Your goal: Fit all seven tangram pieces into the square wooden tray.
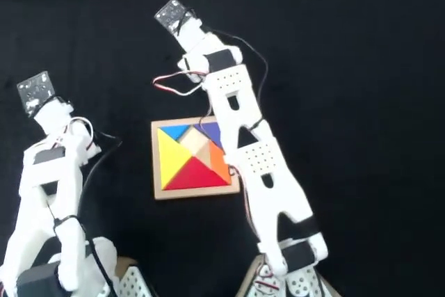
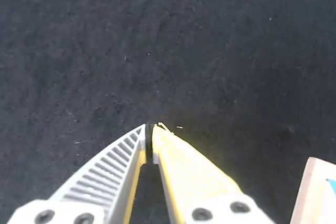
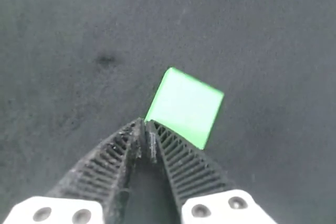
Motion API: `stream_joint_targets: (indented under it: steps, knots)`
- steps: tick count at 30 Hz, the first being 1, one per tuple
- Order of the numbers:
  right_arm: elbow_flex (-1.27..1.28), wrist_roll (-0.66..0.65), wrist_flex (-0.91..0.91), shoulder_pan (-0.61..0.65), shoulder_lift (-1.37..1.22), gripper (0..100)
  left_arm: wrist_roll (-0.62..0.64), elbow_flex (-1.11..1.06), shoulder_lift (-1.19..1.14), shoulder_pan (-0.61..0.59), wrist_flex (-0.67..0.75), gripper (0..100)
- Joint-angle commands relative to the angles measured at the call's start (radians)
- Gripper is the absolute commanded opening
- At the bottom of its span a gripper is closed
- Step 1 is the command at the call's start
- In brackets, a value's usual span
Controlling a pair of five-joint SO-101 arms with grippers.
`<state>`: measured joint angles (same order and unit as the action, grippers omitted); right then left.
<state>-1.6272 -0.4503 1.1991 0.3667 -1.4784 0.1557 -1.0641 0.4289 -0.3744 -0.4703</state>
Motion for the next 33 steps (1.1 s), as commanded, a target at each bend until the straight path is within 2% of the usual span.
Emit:
stream_joint_targets:
  steps: [1,6,14,20,24,27,30,33]
  knots:
    - [-0.038,0.002,-0.034,0.005,0.016,1.1,-0.014,0.008,0.014,0.021,0.006,3]
    - [0.038,-0.011,-0.034,-0.002,0.022,1.1,-0.014,0.015,0.014,0.047,0.012,3]
    - [0.137,-0.229,0.031,-0.035,0.016,1.1,-0.015,0.114,0.002,0.236,0.014,3]
    - [0.151,-0.245,0.043,-0.074,0.016,1.1,-0.015,0.120,0.002,0.351,0.008,3]
    - [0.059,-0.249,0.160,-0.063,0.028,1.1,-0.015,0.131,0.002,0.361,0.015,3]
    - [-0.053,-0.252,0.180,-0.094,0.015,1.1,-0.015,0.177,0.000,0.361,0.026,3]
    - [-0.039,-0.242,0.219,-0.098,0.015,1.1,-0.009,0.176,0.000,0.367,0.107,3]
    - [-0.045,-0.250,0.348,-0.114,0.022,1.1,-0.008,0.117,0.000,0.371,0.164,3]
